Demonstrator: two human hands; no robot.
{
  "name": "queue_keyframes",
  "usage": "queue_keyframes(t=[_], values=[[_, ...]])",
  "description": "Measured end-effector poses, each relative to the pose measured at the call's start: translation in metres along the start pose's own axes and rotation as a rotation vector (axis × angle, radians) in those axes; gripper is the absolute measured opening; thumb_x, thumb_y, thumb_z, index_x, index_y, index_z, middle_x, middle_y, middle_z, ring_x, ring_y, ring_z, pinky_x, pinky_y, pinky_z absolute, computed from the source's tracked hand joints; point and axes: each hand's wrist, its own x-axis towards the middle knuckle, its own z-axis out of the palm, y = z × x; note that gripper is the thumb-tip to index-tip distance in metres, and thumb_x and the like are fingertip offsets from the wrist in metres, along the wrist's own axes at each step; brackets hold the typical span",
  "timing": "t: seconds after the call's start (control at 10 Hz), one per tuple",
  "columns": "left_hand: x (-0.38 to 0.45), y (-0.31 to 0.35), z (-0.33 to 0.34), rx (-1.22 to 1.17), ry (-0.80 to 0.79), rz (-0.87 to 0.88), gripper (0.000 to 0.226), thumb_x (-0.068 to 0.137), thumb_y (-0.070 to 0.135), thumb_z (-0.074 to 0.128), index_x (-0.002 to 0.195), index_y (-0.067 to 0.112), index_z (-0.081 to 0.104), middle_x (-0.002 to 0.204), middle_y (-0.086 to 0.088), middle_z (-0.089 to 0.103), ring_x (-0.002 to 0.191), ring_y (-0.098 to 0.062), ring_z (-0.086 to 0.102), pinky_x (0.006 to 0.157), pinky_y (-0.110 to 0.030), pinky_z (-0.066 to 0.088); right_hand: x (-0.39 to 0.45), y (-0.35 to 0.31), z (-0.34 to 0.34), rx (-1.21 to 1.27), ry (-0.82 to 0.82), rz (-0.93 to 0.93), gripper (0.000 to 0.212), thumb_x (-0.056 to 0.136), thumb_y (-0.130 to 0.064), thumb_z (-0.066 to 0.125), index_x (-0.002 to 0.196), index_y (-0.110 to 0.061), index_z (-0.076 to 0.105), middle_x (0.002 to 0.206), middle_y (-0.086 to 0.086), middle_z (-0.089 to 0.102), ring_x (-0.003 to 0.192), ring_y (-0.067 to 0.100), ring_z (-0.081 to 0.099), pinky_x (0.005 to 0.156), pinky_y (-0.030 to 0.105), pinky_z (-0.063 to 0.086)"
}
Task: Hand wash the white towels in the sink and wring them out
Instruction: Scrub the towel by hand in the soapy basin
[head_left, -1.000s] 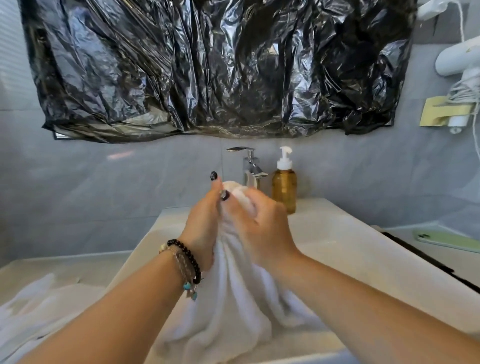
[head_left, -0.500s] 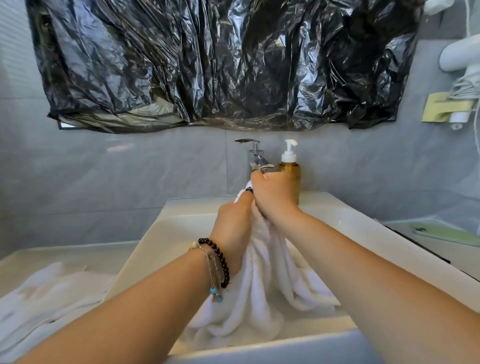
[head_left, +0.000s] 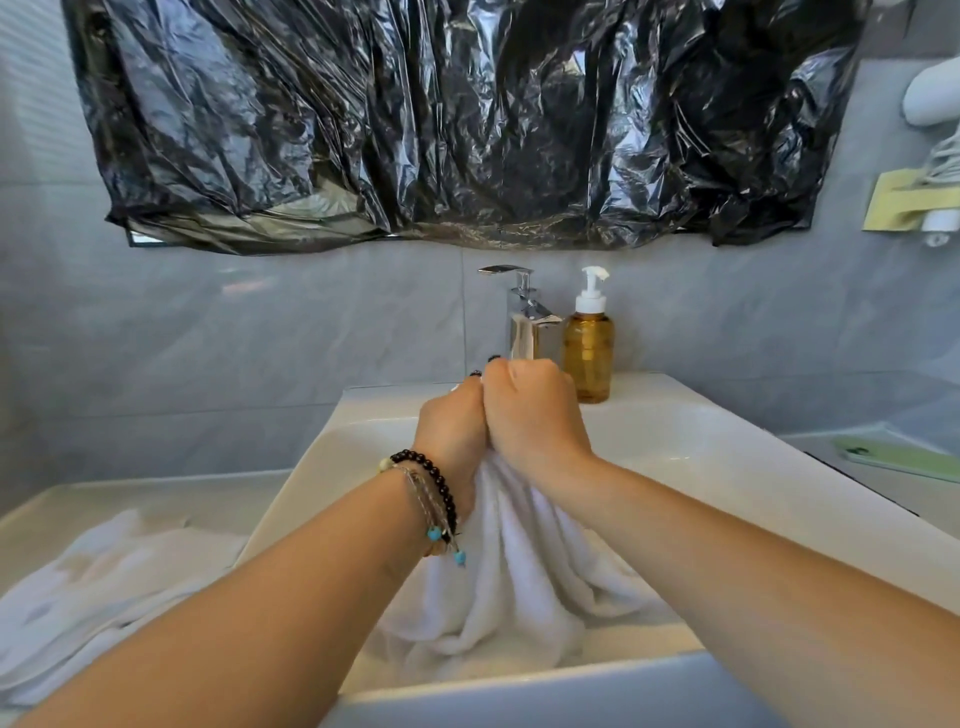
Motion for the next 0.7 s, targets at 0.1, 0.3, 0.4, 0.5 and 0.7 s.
queue_keyframes(t=[0.1, 0.3, 0.4, 0.5, 0.7], values=[[0.000, 0.003, -0.006, -0.057, -0.013, -0.022, 0.027, 0.090, 0.022, 0.059, 0.063, 0.016, 0.057, 0.059, -0.004, 0.055, 0.063, -0.022, 0.052, 0.065, -0.032, 0.040, -0.014, -0.007, 0.000, 0.014, -0.049, -0.104, 0.050, 0.095, -0.015, 0.042, 0.046, -0.018, 0.033, 0.050, 0.001, 0.036, 0.059, 0.023, 0.041, 0.056, 0.031, 0.031], [0.001, 0.028, 0.027, -0.008, -0.018, -0.004, 0.019, 0.086, 0.027, 0.050, 0.073, 0.013, 0.054, 0.066, -0.009, 0.053, 0.063, -0.023, 0.053, 0.064, -0.032, 0.042, 0.042, -0.005, -0.020, 0.174, 0.102, 0.200, 0.041, 0.093, -0.017, 0.048, 0.052, -0.015, 0.044, 0.064, 0.006, 0.053, 0.071, 0.026, 0.050, 0.060, 0.030, 0.035], [0.021, 0.030, 0.023, 0.023, -0.020, 0.027, 0.029, 0.095, 0.013, 0.047, 0.066, 0.014, 0.047, 0.058, -0.003, 0.047, 0.054, -0.018, 0.044, 0.052, -0.026, 0.035, 0.019, -0.003, -0.014, 0.042, 0.040, -0.057, 0.050, 0.096, -0.019, 0.044, 0.047, -0.018, 0.034, 0.050, 0.001, 0.040, 0.057, 0.022, 0.040, 0.051, 0.031, 0.026], [0.023, 0.024, 0.027, 0.042, -0.151, 0.002, 0.016, 0.083, 0.020, 0.057, 0.069, 0.013, 0.054, 0.060, -0.007, 0.053, 0.055, -0.020, 0.052, 0.052, -0.025, 0.038, 0.030, 0.009, -0.015, 0.048, 0.027, -0.033, 0.053, 0.094, -0.014, 0.046, 0.044, -0.016, 0.030, 0.040, -0.002, 0.033, 0.049, 0.015, 0.031, 0.048, 0.030, 0.024], [0.026, 0.015, 0.038, 0.239, -0.089, 0.155, 0.021, 0.083, 0.040, 0.049, 0.081, 0.022, 0.059, 0.096, -0.009, 0.062, 0.087, -0.023, 0.058, 0.089, -0.046, 0.054, 0.053, 0.027, -0.020, 0.246, 0.072, 0.138, 0.048, 0.092, -0.013, 0.048, 0.046, -0.018, 0.037, 0.048, -0.001, 0.039, 0.064, 0.025, 0.043, 0.060, 0.031, 0.032]])
